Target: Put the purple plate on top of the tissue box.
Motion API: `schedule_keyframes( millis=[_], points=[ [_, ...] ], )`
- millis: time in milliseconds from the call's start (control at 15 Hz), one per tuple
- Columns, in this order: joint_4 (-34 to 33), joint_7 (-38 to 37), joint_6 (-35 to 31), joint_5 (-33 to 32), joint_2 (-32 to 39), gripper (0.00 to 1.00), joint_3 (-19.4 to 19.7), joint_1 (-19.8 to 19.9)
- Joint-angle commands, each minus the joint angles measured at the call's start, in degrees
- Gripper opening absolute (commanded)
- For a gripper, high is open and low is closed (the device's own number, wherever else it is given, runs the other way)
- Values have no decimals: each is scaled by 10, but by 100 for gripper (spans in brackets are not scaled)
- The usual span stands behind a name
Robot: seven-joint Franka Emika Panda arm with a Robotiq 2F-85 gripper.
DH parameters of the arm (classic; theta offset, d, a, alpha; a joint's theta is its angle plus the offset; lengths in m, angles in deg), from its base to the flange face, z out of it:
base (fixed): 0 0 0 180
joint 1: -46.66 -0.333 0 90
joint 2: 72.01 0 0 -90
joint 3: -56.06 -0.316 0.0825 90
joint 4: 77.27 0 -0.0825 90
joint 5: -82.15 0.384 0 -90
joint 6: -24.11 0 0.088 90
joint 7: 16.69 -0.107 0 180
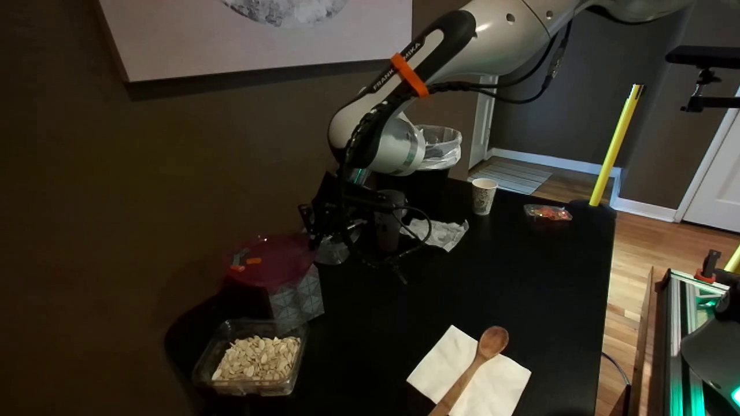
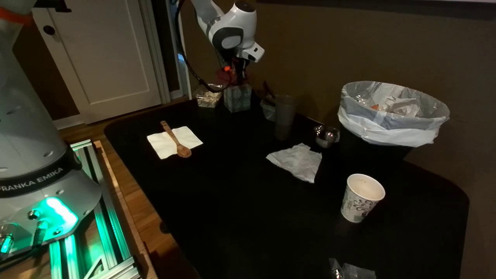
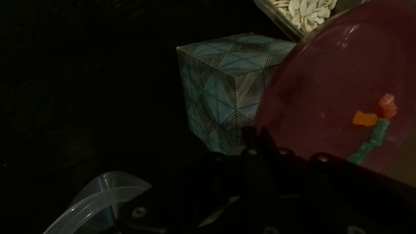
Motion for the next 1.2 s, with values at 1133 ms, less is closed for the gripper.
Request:
schedule_keyframes(
  millis=[1133],
  points=[
    [5,-3,-45,-37,22,33,19,-11]
  ],
)
